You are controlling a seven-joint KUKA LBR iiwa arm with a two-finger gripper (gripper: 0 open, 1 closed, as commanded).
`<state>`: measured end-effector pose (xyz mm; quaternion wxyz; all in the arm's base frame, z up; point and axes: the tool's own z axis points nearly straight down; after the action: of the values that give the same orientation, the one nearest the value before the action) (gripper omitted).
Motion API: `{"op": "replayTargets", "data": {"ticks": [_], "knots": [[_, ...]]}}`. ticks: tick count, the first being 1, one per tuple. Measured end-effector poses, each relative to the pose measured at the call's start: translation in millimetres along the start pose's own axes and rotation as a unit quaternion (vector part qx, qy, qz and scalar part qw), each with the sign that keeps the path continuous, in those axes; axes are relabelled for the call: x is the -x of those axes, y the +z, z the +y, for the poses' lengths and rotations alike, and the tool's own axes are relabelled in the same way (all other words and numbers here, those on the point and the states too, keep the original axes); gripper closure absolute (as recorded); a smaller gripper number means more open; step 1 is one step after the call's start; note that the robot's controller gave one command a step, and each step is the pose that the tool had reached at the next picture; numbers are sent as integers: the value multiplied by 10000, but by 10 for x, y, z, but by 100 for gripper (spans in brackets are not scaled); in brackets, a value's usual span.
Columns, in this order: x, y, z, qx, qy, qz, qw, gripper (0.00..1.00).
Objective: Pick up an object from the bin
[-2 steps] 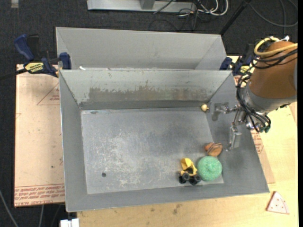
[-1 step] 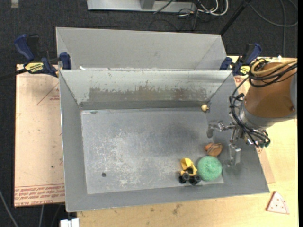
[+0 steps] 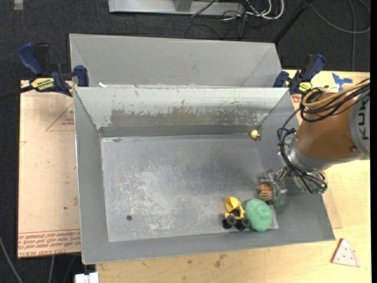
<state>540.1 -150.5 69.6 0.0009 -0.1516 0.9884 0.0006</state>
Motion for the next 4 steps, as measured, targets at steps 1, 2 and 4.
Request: {"op": "replayTargets", "data": {"ticks": [1,2,4], "knots": [[0,0,0,-1,-1,0,10000,100],[-6,-498,25,15,-19,27,10000,100],[258,-1168,98,17,-246,25,9997,100]]}}
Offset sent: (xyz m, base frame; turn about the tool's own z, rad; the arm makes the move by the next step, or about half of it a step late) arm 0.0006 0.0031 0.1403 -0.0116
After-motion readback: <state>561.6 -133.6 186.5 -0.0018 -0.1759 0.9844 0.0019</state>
